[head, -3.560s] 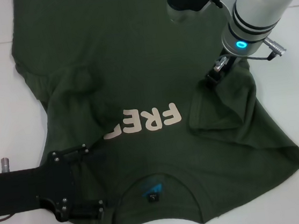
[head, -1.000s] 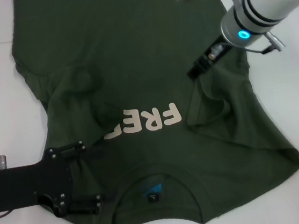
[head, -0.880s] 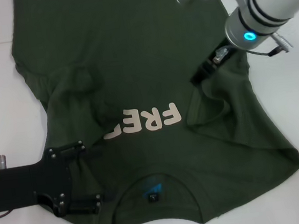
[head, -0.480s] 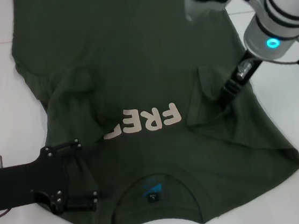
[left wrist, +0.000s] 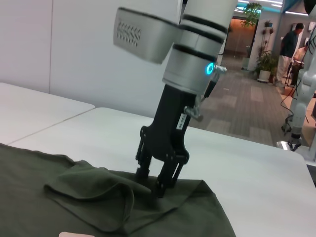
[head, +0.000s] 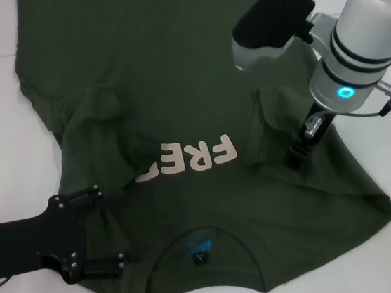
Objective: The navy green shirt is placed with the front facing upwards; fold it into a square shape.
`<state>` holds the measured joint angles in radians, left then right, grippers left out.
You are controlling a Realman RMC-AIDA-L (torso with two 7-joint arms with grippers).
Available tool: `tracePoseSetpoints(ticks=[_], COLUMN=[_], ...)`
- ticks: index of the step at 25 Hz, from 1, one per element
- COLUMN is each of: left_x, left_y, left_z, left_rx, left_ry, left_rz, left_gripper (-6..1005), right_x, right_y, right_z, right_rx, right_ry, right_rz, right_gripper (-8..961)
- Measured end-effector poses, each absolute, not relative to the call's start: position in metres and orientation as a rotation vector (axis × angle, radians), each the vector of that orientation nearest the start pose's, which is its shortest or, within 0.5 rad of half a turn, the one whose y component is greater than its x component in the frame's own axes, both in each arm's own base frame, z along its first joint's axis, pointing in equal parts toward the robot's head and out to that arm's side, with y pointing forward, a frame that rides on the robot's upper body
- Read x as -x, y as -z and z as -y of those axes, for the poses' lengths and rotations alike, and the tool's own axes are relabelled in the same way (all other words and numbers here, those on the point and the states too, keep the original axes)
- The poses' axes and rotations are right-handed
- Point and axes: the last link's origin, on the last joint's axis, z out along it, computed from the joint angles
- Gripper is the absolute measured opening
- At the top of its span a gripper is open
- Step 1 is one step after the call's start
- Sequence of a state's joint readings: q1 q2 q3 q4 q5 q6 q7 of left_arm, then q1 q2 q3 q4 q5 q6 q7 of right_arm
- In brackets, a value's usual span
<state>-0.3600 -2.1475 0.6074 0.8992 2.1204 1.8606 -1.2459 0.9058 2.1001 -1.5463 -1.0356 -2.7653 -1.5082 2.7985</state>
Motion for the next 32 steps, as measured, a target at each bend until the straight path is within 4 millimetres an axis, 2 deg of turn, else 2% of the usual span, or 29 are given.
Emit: tracePoseSetpoints(ticks=[6,16,27,32], left_x=[0.279,0.281,0.28,0.279], left_y=[-0.017,-0.017,-0.015,-0.014], left_z=[-0.26,-0.257,-0.257,-0.258], left_rx=[2.856,2.855,2.858,2.857], left_ry=[0.69,0.688,0.695,0.697], left_rz=[0.413,0.421,0.43,0.429], left_gripper=[897,897,896,896], right_x=[-0.149,-0.163,-0.173,-0.17], right_y=[0.051,0.064,0.065,0.067], right_z=[-0.382,-0.389,-0.401,-0.407], right_rx=[2.459,2.453,2.43,2.444], right_ry=[0.841,0.827,0.783,0.737], right_rz=[-0.888,-0.92,-0.877,-0.824], right_gripper=[572,87,33,32])
